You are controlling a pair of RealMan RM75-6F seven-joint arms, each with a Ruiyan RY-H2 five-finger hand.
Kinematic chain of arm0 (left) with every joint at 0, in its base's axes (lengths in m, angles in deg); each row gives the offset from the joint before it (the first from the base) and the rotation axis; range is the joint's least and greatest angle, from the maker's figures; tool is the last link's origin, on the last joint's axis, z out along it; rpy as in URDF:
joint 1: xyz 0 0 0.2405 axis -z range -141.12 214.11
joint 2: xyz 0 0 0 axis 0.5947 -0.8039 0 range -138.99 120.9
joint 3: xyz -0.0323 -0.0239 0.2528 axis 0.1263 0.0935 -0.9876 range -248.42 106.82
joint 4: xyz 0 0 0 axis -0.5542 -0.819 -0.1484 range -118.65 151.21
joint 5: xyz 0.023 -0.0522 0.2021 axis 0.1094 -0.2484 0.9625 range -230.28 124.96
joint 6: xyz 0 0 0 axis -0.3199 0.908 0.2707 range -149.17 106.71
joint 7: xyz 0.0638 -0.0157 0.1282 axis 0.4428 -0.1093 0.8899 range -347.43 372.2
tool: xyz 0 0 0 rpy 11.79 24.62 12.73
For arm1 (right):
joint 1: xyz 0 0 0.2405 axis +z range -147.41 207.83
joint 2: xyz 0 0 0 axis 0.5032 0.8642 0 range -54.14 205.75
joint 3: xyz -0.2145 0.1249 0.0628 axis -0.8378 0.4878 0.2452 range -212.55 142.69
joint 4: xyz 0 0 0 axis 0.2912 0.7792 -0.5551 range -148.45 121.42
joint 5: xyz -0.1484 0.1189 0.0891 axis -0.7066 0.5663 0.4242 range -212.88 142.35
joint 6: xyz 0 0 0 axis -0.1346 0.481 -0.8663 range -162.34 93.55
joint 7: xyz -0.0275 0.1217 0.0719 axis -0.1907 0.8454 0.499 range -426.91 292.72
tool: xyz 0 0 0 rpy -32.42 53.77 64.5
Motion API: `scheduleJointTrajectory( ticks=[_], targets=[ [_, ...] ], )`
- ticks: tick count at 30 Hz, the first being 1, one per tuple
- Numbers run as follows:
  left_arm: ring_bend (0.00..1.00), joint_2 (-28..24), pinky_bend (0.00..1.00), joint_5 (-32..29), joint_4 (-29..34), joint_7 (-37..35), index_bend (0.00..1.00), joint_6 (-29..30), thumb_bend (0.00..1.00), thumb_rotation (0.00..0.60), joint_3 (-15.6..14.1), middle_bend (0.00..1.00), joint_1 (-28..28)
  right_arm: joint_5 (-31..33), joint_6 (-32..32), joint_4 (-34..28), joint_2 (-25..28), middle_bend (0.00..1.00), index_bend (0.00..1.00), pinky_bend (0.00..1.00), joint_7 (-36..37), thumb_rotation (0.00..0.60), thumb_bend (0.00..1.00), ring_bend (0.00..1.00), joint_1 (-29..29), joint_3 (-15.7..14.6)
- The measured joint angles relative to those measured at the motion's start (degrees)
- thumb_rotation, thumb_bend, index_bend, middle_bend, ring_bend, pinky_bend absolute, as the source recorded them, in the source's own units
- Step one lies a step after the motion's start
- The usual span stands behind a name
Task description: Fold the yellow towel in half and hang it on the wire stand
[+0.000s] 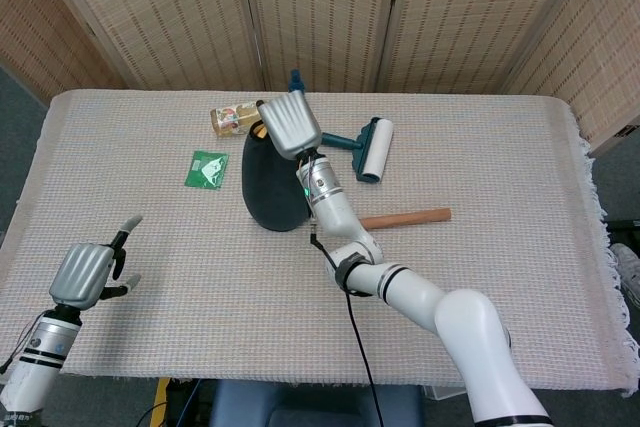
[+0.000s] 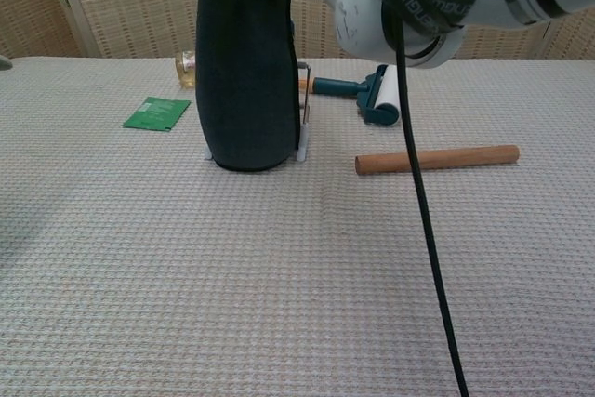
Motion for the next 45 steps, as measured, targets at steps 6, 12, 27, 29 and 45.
scheduleJointTrajectory(
  ticks=[6,12,27,29,45],
  targets=[
    [0.72,0.08,0.90,-0.08,0.26,0.44,0.00,-0.20,0.28,0.600,0.11,0.79,-0.06,1.63,-0.91,2.03,-0.49,0.89,0.03,1.00,-0.73,0.600,0.39,0.97,-0.08,0.01],
    [0.72,0.05,0.90,-0.03,0.71,0.97,0.00,-0.37,0.28,0.600,0.27,0.79,-0.02,1.35,-0.17,0.64,0.85,0.89,0.02,1.00,-0.22,0.600,0.39,0.97,-2.02,-0.81],
    [0.70,-0.60,0.89,-0.56,1.53,1.36,0.00,-0.20,0.28,0.600,0.97,0.77,-0.21,0.08,2.15,-15.27,11.00,0.84,0.08,1.00,2.46,0.600,0.37,0.95,-12.68,-4.69],
    [0.67,-0.70,0.86,-0.77,1.52,1.16,0.00,-0.10,0.28,0.600,1.16,0.74,-0.28,-0.17,2.87,-19.32,13.40,0.83,0.12,1.00,2.90,0.600,0.37,0.94,-14.85,-5.49],
    [0.44,-0.93,0.65,-0.23,0.76,-0.32,0.09,2.63,0.28,0.600,1.30,0.56,-1.91,-6.37,7.43,-49.81,37.24,0.72,0.21,0.94,10.85,0.600,0.39,0.79,-34.36,-16.13]
  ],
)
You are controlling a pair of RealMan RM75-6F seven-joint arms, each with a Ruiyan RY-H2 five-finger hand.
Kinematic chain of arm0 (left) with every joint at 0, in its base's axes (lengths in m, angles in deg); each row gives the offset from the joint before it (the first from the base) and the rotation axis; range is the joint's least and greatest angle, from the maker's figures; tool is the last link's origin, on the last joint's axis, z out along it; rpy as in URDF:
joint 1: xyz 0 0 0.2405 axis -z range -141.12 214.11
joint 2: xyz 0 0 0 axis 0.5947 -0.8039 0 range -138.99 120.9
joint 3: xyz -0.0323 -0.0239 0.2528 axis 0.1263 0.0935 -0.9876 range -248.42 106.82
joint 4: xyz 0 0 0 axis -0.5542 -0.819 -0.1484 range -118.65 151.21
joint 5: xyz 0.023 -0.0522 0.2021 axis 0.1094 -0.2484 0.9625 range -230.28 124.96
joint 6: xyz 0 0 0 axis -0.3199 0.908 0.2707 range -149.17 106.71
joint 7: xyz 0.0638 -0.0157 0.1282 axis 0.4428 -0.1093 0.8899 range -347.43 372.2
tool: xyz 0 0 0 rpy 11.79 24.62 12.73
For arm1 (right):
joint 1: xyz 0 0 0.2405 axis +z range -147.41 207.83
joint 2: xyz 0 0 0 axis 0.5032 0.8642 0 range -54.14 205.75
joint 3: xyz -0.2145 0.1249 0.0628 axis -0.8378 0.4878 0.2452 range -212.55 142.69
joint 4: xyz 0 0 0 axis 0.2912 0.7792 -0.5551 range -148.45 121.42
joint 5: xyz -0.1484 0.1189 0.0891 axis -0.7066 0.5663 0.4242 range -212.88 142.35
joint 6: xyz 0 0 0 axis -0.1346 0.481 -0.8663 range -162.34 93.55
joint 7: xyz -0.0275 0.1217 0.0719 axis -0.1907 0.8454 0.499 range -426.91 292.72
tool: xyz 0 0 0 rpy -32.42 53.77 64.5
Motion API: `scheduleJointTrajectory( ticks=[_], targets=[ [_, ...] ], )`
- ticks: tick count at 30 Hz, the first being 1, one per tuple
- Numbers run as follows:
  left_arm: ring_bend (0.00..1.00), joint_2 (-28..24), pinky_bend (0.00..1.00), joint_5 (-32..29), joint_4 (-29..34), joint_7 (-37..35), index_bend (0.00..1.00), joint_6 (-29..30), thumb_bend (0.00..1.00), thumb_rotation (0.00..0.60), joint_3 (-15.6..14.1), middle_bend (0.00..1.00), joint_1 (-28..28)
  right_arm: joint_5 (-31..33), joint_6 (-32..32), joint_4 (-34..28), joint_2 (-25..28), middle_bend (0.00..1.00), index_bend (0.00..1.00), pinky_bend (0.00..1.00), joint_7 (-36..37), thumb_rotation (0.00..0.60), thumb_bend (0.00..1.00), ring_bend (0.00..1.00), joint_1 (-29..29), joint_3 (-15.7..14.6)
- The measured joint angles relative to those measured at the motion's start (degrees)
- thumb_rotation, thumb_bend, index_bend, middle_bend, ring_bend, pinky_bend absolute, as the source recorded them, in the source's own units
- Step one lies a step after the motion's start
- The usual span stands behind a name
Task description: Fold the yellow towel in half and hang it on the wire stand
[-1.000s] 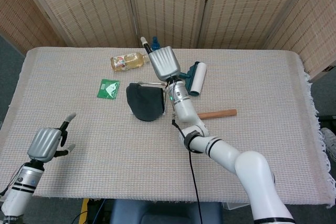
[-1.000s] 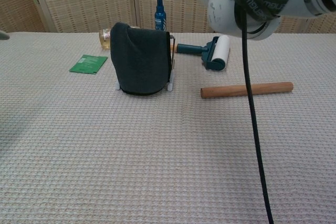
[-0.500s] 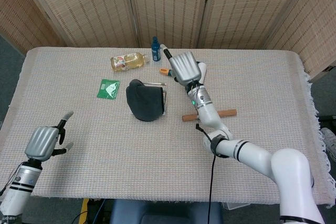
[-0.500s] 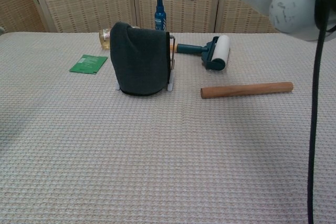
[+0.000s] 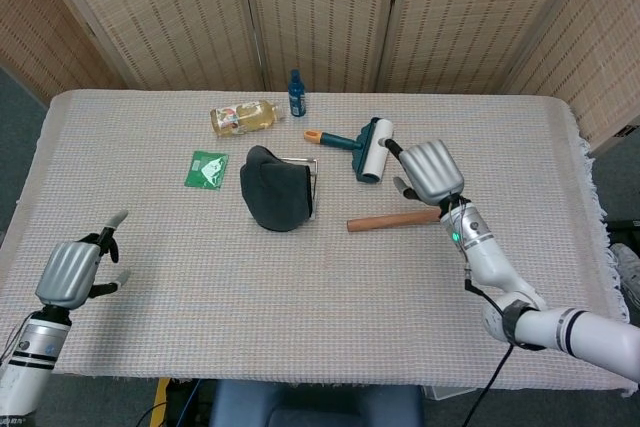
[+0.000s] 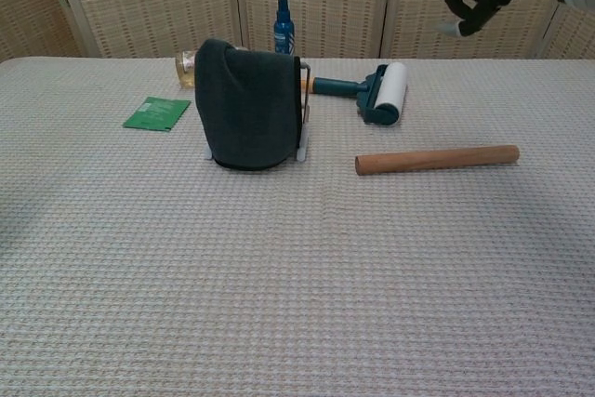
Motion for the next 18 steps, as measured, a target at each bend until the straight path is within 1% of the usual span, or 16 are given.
scheduleJointTrajectory(
  ticks=[2,5,8,10,11,15,18],
  targets=[
    [0.43,0.14,0.63,0.37,-0.35,-0.44,0.10,0.83,0.28,0.600,-0.10,0.54,-0.54,-1.91,1.34,-1.76,2.12,0.71,0.21,0.90,2.27,0.600,0.39,0.77,-2.51,-1.51],
    [0.40,0.23,0.59,0.77,-0.89,-1.04,0.11,1.65,0.28,0.600,-0.49,0.52,-1.41,-4.32,3.43,-3.44,4.37,0.67,0.22,0.83,5.92,0.600,0.40,0.71,-6.00,-3.45],
    [0.39,0.15,0.54,1.05,-1.14,-1.23,0.11,2.15,0.28,0.600,-0.92,0.49,-2.09,-7.13,5.40,-4.82,6.49,0.59,0.22,0.73,9.92,0.600,0.41,0.60,-9.59,-5.62],
    [0.38,0.08,0.49,1.17,-1.18,-1.10,0.11,2.60,0.28,0.600,-1.12,0.47,-2.52,-9.94,7.14,-5.61,8.38,0.54,0.22,0.67,13.07,0.600,0.41,0.54,-12.60,-7.67],
    [0.37,0.06,0.47,1.24,-1.18,-1.02,0.12,2.89,0.28,0.600,-1.19,0.46,-2.74,-10.63,7.60,-5.75,8.82,0.52,0.22,0.65,13.83,0.600,0.41,0.52,-13.35,-8.18],
    [0.36,0.10,0.44,1.50,-1.15,-0.55,0.12,4.66,0.28,0.600,-1.36,0.43,-3.89,-14.54,11.14,-6.01,10.87,0.42,0.22,0.54,18.31,0.600,0.42,0.39,-17.95,-11.02],
    [0.35,0.26,0.41,1.68,-1.03,-0.25,0.12,6.16,0.28,0.600,-1.46,0.42,-4.93,-16.82,13.93,-5.86,11.87,0.38,0.22,0.49,20.96,0.600,0.42,0.34,-21.09,-12.73]
  ],
)
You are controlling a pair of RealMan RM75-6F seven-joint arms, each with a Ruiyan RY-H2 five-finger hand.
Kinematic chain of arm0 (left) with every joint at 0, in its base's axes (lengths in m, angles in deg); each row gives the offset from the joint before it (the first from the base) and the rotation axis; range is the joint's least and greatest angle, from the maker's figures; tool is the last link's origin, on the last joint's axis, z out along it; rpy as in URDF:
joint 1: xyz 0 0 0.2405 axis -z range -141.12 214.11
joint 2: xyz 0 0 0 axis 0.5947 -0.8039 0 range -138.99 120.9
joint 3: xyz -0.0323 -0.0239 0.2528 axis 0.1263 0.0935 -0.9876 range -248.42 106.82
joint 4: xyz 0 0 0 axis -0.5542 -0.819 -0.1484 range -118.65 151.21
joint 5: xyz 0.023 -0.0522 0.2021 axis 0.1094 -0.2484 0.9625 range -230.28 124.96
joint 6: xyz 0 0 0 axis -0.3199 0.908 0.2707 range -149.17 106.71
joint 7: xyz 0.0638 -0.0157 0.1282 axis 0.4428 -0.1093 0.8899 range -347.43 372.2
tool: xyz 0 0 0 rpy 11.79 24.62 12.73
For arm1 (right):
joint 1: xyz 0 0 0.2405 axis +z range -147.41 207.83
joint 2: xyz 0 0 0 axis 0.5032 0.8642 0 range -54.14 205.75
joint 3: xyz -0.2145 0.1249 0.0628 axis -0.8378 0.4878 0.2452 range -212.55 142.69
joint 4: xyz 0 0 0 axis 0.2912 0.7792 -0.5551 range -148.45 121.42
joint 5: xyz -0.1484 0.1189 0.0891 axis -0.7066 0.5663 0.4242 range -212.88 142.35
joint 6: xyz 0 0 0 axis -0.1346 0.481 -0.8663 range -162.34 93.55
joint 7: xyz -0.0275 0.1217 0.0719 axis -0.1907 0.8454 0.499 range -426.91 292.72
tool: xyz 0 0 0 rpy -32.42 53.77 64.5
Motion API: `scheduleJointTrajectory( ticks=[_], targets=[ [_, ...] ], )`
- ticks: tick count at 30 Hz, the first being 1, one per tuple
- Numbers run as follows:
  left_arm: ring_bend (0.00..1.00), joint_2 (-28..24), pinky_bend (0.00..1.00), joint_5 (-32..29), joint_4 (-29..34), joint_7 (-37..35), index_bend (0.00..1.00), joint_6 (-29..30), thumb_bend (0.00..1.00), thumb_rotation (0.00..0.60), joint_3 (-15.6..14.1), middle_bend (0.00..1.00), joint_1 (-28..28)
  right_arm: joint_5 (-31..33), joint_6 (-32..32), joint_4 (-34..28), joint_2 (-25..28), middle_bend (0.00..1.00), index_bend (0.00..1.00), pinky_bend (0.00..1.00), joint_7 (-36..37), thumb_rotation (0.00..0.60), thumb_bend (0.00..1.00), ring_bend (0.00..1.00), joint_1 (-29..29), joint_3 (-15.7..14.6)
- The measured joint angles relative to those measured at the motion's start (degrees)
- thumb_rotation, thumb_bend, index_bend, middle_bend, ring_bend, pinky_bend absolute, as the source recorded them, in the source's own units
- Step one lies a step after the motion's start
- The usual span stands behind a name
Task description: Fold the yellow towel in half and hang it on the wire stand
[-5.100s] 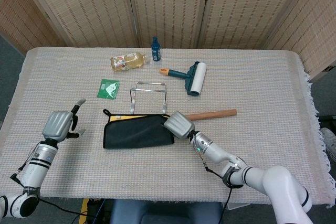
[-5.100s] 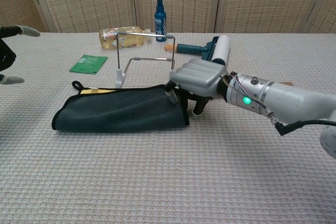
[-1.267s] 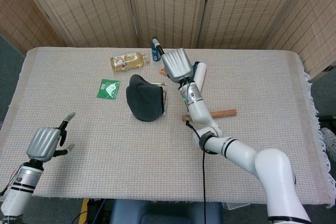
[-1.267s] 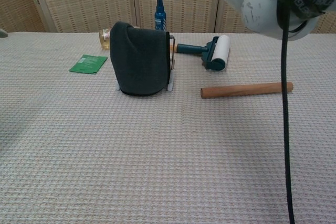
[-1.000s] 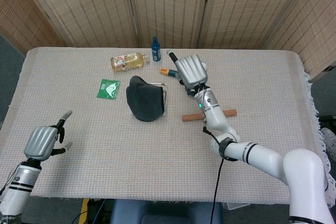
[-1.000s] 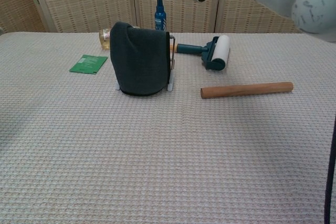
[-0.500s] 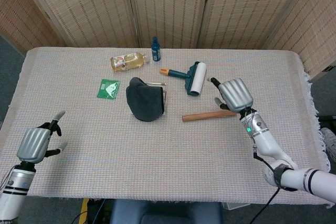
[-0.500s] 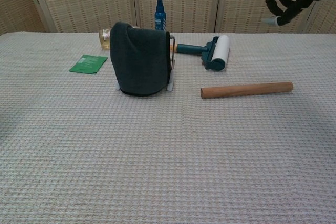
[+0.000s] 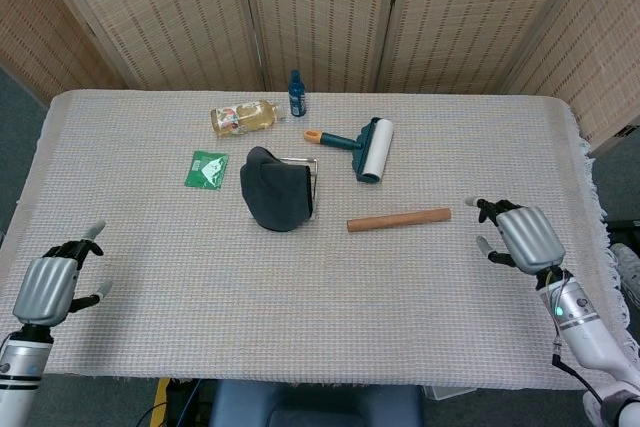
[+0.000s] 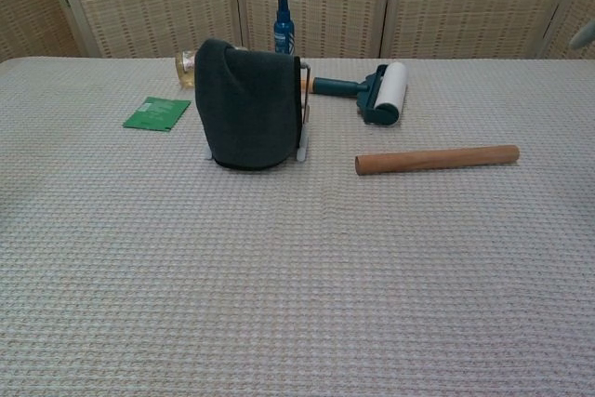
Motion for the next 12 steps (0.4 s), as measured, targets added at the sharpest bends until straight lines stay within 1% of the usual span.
scheduleJointTrajectory(
  ticks=[3,7,12],
  targets=[
    [0.34,0.20,0.40,0.48,0.27,0.76,0.12,1.63,0.28,0.600,-0.38,0.41,-1.20,-1.87,3.12,0.38,0.45,0.36,0.22,0.47,0.99,0.600,0.42,0.32,-2.64,-1.13],
    [0.34,0.40,0.40,1.11,1.32,2.27,0.12,3.83,0.28,0.600,-1.22,0.41,-3.19,-3.70,8.10,0.72,0.57,0.36,0.22,0.46,1.33,0.600,0.42,0.32,-6.87,-2.26],
    [0.34,0.61,0.40,1.43,3.24,4.58,0.13,5.87,0.28,0.600,-2.03,0.41,-5.31,-4.34,12.35,0.61,0.49,0.36,0.22,0.46,0.51,0.600,0.42,0.32,-11.54,-3.20]
  ],
)
